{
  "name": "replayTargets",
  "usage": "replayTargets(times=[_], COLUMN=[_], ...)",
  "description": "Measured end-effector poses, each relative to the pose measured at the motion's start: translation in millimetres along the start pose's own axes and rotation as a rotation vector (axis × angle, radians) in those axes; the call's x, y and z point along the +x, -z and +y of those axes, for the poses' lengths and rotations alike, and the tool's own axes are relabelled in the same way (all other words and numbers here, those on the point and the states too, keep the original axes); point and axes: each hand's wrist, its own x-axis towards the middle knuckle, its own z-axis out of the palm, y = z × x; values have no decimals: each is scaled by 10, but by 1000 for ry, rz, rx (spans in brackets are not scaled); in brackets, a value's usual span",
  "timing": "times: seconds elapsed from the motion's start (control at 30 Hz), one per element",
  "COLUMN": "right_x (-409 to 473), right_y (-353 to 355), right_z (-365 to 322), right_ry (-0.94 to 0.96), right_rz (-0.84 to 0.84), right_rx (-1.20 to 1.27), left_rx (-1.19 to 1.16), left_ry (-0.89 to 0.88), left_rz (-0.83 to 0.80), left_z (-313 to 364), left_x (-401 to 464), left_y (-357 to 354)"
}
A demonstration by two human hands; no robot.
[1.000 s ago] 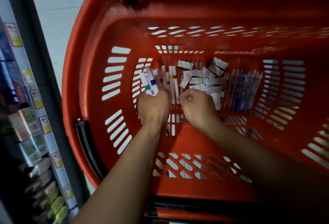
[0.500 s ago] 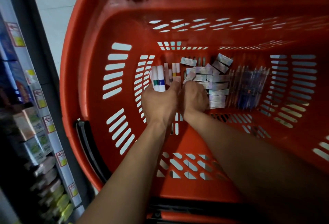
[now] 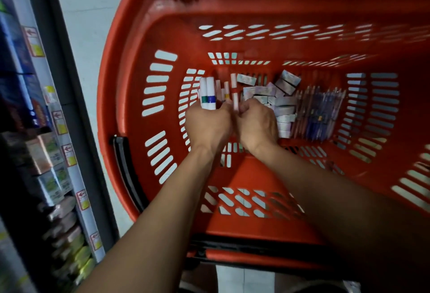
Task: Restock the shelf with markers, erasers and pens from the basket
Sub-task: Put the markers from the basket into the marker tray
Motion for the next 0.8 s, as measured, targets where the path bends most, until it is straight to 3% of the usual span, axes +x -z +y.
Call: replayTargets(times=[0.17, 0.3, 0.47, 0.67, 0.8], right_x=[-357, -800, -1463, -2337, -2883], right_y=[448, 911, 1650, 2515, 2999], right_z=[-89, -142, -296, -679, -907], right_ry=[98, 120, 242, 353, 400], right_rz=[37, -67, -229, -238, -257], right_rx=[134, 225, 299, 417, 521], left_rx=[-22, -71, -108, -290, -417], left_ry=[-18, -55, -139, -207, -235], left_rz=[-66, -136, -337, -623, -679], left_z=[179, 389, 705, 1104, 1358], left_x=[-364, -764, -1435, -2311, -2873], left_y=[182, 431, 843, 1374, 1623])
